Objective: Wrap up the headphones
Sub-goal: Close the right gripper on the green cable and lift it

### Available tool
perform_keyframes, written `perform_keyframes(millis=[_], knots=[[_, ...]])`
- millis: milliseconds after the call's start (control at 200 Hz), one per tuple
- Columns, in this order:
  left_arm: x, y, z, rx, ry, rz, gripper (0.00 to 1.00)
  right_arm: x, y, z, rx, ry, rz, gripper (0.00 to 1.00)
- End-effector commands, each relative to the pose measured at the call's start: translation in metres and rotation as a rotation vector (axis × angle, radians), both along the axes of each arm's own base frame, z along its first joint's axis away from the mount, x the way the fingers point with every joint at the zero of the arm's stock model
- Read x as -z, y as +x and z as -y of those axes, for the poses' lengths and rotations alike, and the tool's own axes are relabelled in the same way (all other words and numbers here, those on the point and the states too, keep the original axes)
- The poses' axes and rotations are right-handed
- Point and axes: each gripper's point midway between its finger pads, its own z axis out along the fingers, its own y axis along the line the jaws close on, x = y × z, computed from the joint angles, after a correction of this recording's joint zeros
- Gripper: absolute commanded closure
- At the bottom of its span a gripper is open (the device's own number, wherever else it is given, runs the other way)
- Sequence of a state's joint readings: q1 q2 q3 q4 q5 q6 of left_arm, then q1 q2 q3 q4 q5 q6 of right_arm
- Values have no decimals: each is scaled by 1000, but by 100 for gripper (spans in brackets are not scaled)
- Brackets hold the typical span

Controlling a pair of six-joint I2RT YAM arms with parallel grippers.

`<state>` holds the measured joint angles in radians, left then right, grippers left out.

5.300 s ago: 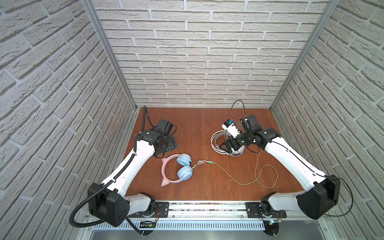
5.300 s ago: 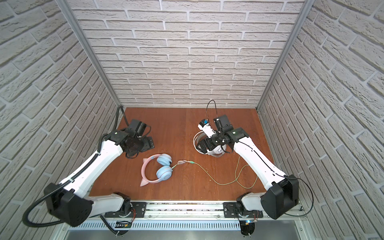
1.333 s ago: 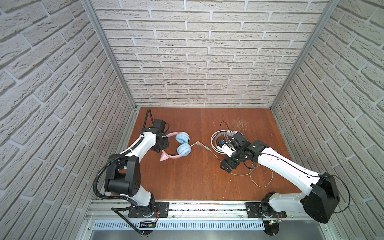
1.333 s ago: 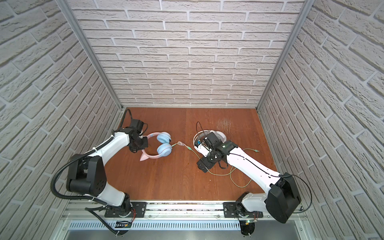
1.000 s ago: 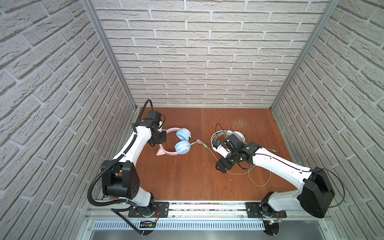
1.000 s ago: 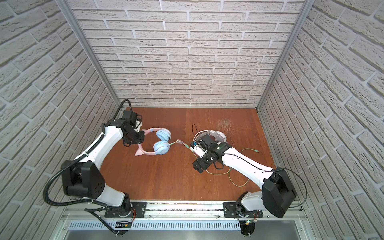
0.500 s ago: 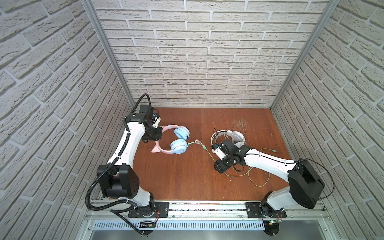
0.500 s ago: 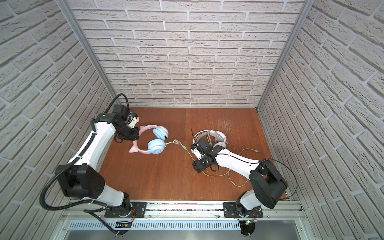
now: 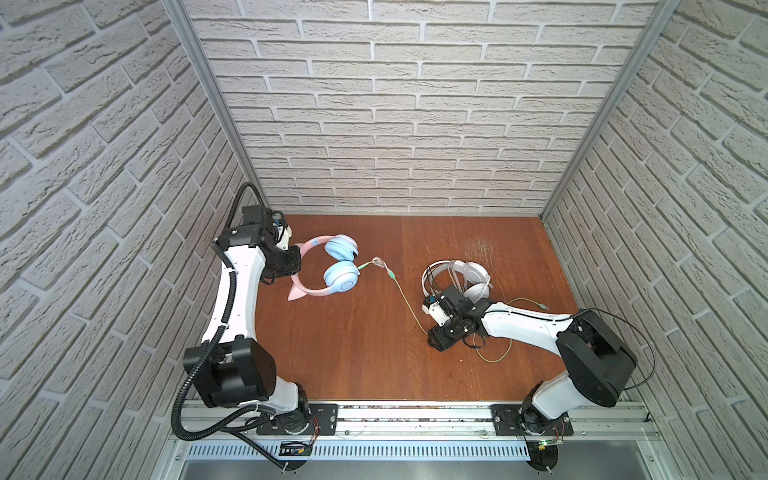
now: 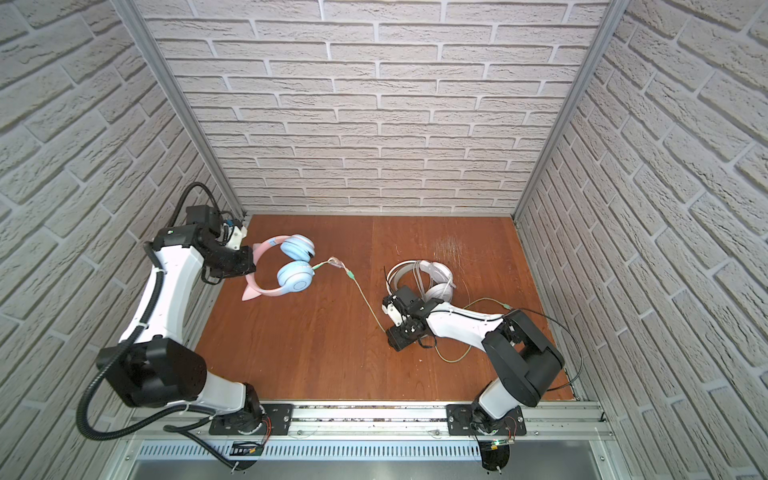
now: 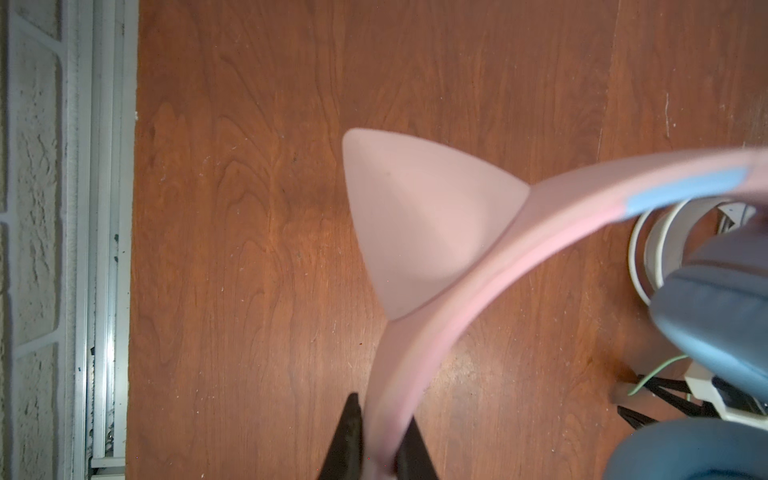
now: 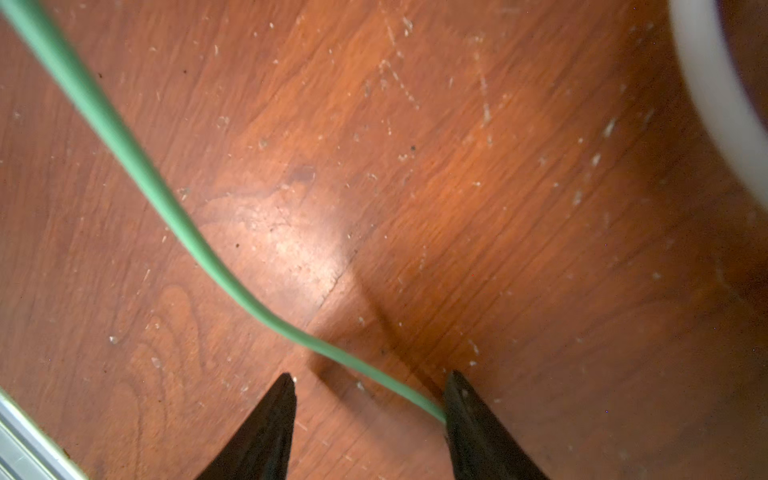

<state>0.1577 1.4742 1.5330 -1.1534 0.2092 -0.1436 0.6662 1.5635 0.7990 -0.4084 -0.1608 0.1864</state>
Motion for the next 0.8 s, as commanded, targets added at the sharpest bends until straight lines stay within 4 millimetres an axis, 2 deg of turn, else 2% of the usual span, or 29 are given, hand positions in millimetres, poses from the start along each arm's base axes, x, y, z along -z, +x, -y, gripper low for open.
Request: perform_keyframes(millis=[0, 145, 380, 645, 795], knots=[[-29, 3, 4, -17, -57, 97, 100, 9, -8, -3, -5, 6, -33, 42], [-33, 6, -2, -55, -83, 120, 100, 9, -9, -4, -10, 8, -32, 45], [-36, 5, 3, -40, -107, 125, 100, 13, -10, -8, -49, -42, -25, 45], [-38, 3, 9, -25, -133, 126, 100, 5, 9, -36, -74, 7, 17, 44], [-40, 3, 10, -26, -141, 130, 100, 7, 17, -45, -90, 10, 24, 41]])
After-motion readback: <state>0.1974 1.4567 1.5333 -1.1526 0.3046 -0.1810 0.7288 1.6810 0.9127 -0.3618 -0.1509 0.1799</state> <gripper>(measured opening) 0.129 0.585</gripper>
